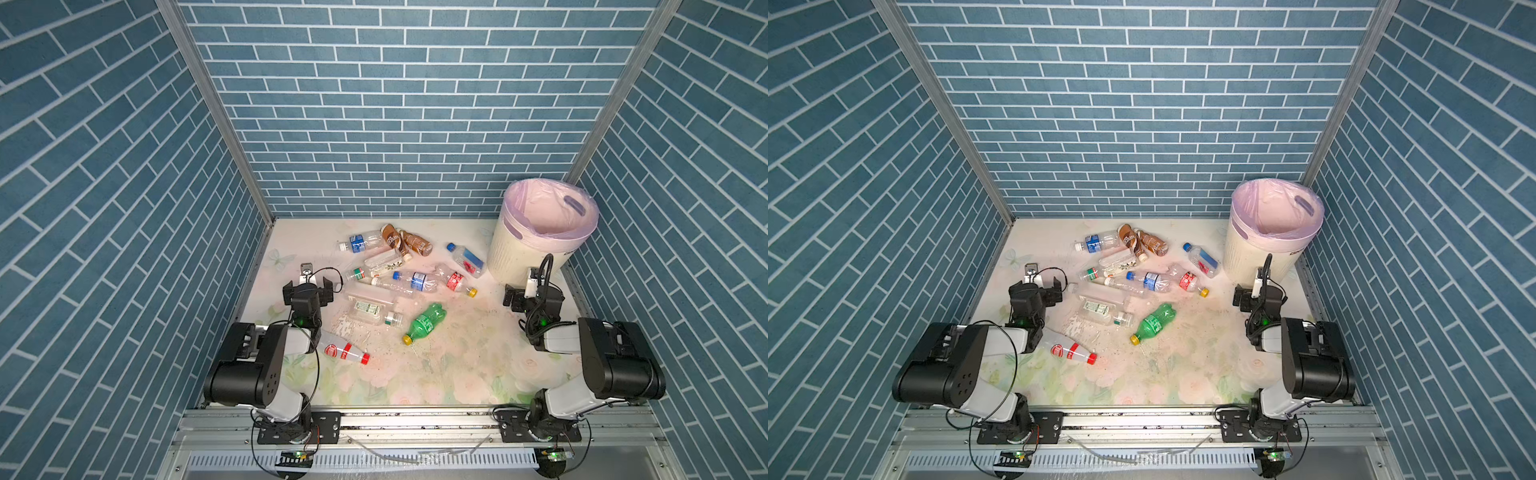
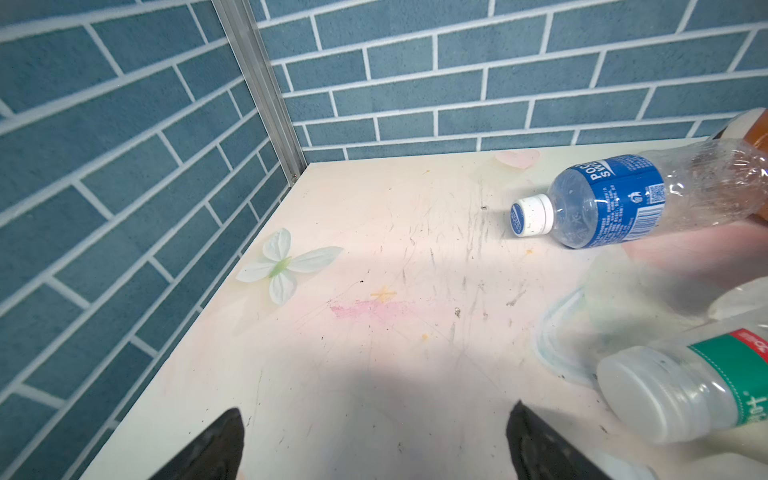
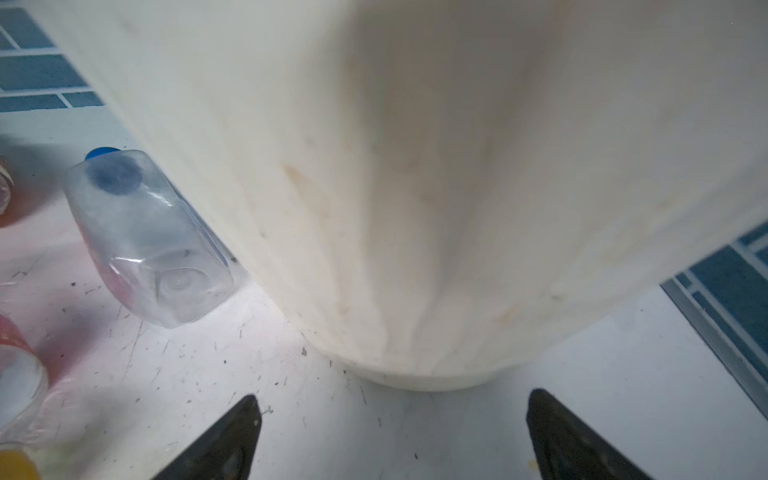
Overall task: Throw the plastic bottles in the bin
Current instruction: 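Raise both arms from rest and swing the grippers toward the bottles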
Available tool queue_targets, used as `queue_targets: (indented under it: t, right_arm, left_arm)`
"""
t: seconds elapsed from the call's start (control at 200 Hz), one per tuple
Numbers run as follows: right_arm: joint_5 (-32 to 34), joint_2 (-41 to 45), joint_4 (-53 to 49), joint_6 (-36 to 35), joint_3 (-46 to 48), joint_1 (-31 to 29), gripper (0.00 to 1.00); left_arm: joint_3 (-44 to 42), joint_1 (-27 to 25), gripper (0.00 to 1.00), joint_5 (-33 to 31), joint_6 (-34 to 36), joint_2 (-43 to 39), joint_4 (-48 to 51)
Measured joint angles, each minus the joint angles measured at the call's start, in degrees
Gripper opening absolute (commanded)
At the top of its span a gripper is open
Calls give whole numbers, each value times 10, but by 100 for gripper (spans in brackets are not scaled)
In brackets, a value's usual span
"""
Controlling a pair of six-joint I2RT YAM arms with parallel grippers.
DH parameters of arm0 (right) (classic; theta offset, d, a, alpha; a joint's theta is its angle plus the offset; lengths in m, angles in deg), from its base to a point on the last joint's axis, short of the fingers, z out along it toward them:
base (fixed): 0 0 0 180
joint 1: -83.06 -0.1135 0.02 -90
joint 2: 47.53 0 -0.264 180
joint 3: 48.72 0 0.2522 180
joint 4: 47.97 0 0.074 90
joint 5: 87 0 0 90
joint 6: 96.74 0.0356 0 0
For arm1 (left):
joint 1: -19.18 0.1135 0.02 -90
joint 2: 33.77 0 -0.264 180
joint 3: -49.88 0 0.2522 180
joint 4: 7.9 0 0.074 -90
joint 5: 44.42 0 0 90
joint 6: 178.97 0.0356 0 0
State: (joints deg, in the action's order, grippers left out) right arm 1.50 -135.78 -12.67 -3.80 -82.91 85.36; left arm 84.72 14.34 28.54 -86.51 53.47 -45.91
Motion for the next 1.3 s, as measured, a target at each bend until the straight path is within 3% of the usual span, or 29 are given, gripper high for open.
queue_targets:
  t: [0.795, 1.115, 1.3]
  right_arm:
    - [13, 0, -3, 1, 0, 0, 99]
    - [96, 83, -57, 17, 0, -5, 99]
    - [167, 147, -185, 65, -37, -14, 99]
  left_arm:
    - [0, 0, 99, -24, -7, -26, 26]
    - [42, 1, 99, -98, -58, -163, 200]
    - [111, 1, 99, -105, -129, -260, 381]
